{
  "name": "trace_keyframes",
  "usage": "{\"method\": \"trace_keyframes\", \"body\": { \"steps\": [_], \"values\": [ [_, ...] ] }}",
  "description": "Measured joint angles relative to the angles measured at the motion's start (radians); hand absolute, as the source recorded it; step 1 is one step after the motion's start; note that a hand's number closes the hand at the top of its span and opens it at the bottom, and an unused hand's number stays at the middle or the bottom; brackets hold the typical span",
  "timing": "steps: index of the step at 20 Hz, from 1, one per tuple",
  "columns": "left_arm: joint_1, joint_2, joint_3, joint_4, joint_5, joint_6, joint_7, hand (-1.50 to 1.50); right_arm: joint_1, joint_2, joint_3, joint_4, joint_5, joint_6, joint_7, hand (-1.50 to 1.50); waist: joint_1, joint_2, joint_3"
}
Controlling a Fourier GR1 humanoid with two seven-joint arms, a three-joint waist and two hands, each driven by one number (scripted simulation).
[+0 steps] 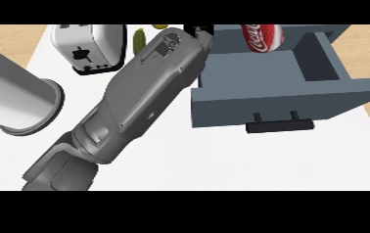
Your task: Pick up the can, place it into the drawer and close the drawer
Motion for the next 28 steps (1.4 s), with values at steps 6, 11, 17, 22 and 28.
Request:
{"method": "trace_keyframes", "body": {
  "steps": [6, 11, 17, 22, 28],
  "values": [
    [-0.020, 0.000, -0.069, 0.069, 0.099, 0.018, -0.048, 1.50, -0.020, -0.006, 0.000, 0.003, -0.004, -0.011, 0.010, -1.50, -0.011, 0.004, 0.000],
    [-0.039, 0.000, -0.131, 0.127, 0.152, 0.028, -0.063, 1.50, -0.041, -0.017, 0.003, 0.003, -0.001, -0.023, 0.024, -1.50, -0.018, 0.006, 0.000],
    [-0.050, 0.000, -0.192, 0.168, 0.204, 0.065, -0.076, -1.50, -0.051, -0.012, 0.024, -0.021, 0.009, -0.042, 0.044, -1.50, -0.023, 0.008, 0.000],
    [-0.039, 0.000, -0.238, 0.184, 0.243, 0.102, -0.098, -1.50, -0.066, -0.015, 0.028, -0.006, 0.016, -0.040, 0.043, -1.50, -0.028, 0.009, 0.001],
    [-0.040, 0.000, -0.257, 0.204, 0.290, 0.113, -0.134, -1.50, -0.079, -0.025, 0.024, -0.004, 0.017, -0.041, 0.045, -1.50, -0.032, 0.011, 0.000]
  ]
}}
